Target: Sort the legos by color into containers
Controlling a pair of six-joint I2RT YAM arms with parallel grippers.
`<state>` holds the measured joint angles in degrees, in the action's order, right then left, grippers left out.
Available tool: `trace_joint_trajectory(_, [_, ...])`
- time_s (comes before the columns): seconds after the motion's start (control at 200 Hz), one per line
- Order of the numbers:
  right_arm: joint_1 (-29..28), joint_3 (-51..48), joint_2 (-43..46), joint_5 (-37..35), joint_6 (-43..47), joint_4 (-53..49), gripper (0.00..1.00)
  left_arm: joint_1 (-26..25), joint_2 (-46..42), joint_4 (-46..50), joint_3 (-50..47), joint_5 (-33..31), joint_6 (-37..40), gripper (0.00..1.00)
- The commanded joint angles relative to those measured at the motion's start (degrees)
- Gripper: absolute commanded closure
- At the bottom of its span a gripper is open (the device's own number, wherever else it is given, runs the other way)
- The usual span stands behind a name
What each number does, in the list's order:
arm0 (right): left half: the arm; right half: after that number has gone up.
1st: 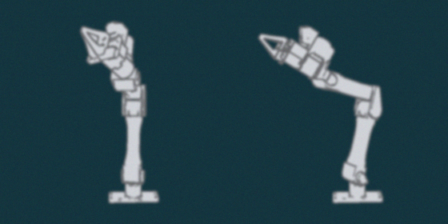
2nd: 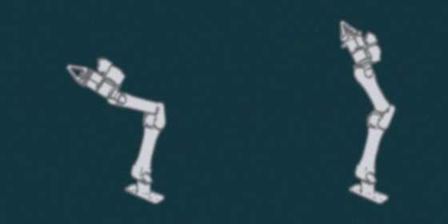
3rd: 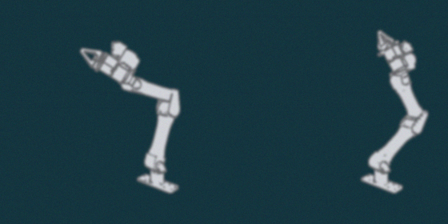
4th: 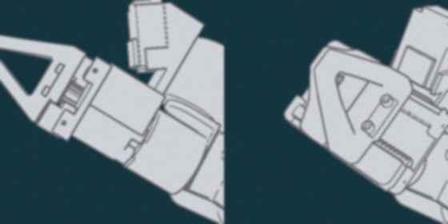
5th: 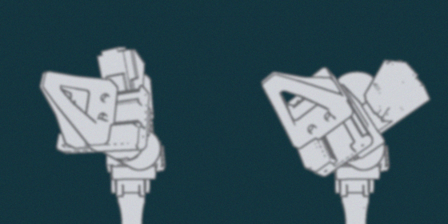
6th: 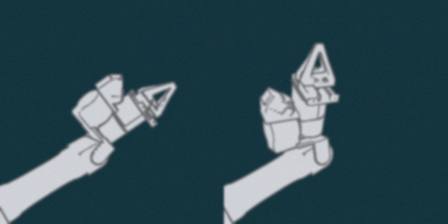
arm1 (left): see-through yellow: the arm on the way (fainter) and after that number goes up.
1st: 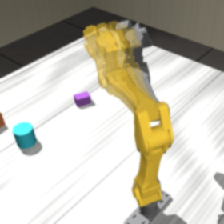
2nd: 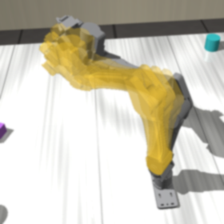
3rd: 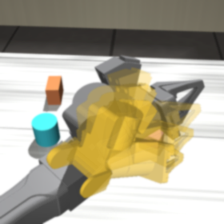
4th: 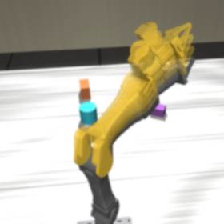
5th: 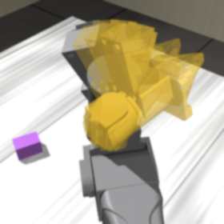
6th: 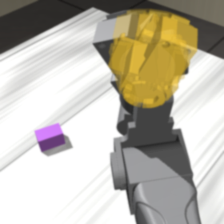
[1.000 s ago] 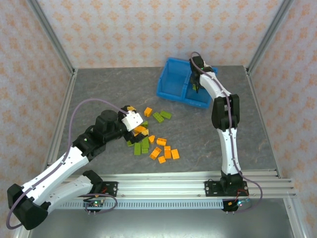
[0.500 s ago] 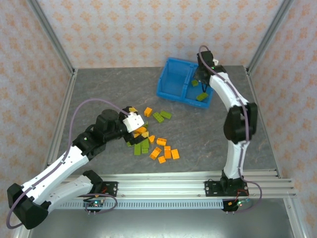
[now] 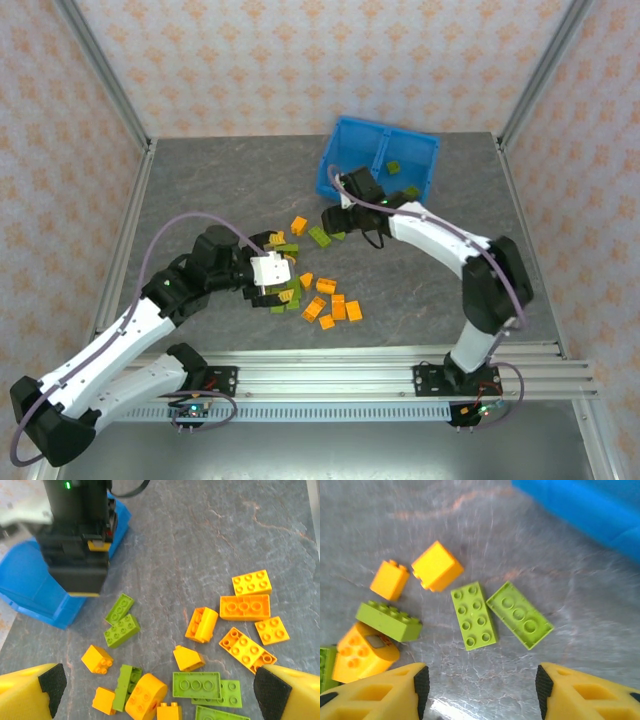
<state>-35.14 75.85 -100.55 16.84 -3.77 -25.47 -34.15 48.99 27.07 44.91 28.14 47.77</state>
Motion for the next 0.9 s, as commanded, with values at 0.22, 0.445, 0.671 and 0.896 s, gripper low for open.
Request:
trace_joint_trajectory(0.22, [-1.34, 9.85, -14.58, 3.46, 4.87, -1.03, 0.36, -0.57, 4.77, 2.22, -0.37, -4.72, 0.33, 0.0])
trace_joint_trajectory(0.445, [-1.49, 12.8, -19.64, 4.44, 4.4, -1.44, 0.4, 0.44, 8.52, 1.36, 0.89, -11.74, -3.02, 0.0])
trace_joint_trajectory(0.671, [-3.26, 12.83, -22.01, 1.93, 4.48, -2.43, 0.45, 0.75, 7.97, 1.41, 0.86, -10.24, -2.75, 0.0])
trace_joint_trajectory(0.896, [-5.8, 14.88, -24.6, -6.45, 6.02, -5.95, 0.45, 0.75, 7.79, 1.51, 1.08, -9.99, -2.7, 0.0])
